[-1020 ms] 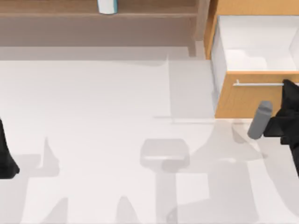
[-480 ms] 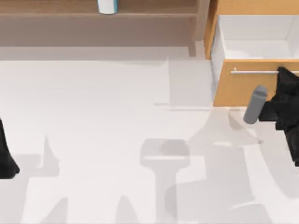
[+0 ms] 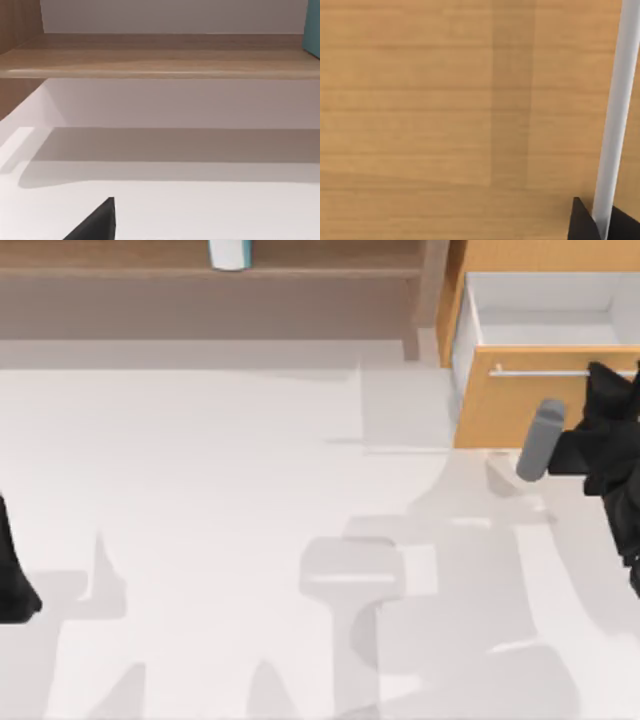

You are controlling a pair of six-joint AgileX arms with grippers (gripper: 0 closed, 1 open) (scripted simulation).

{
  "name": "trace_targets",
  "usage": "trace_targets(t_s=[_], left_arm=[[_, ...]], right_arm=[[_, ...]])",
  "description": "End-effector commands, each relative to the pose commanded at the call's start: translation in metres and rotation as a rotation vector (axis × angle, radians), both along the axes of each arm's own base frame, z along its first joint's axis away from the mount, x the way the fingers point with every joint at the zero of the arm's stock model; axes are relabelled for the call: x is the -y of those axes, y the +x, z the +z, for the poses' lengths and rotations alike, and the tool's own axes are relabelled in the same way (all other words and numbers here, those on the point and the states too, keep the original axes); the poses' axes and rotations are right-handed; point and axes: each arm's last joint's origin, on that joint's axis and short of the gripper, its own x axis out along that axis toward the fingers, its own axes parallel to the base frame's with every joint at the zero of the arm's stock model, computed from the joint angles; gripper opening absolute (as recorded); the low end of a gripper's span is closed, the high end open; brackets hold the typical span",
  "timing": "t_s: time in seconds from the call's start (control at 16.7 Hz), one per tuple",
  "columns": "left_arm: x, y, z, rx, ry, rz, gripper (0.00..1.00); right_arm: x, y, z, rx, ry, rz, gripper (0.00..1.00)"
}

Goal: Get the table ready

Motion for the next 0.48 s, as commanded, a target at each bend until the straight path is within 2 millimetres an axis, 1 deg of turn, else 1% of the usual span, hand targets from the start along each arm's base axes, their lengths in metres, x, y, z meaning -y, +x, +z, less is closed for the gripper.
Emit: trace_targets(t_s=[0.06, 0.18, 0.3, 0.48], left_arm=[[0.0, 0.0, 0.0, 0.0, 0.0, 0.0, 1.0], [0.0, 0.0, 0.0, 0.0, 0.0, 0.0, 1.0], [0.0, 0.0, 0.0, 0.0, 0.0, 0.0, 1.0], [0.0, 0.0, 0.0, 0.0, 0.0, 0.0, 1.0]], right_arm=[[-0.002, -0.002, 0.0, -0.002, 0.002, 0.004, 0.0], [-0.002, 0.002, 0.001, 0.004, 0.004, 0.006, 0.0], [-0.003, 0.012, 0.002, 0.009, 0.004, 0.008, 0.0], [-0.003, 0.033, 0.001, 0.005, 0.003, 0.007, 0.0]])
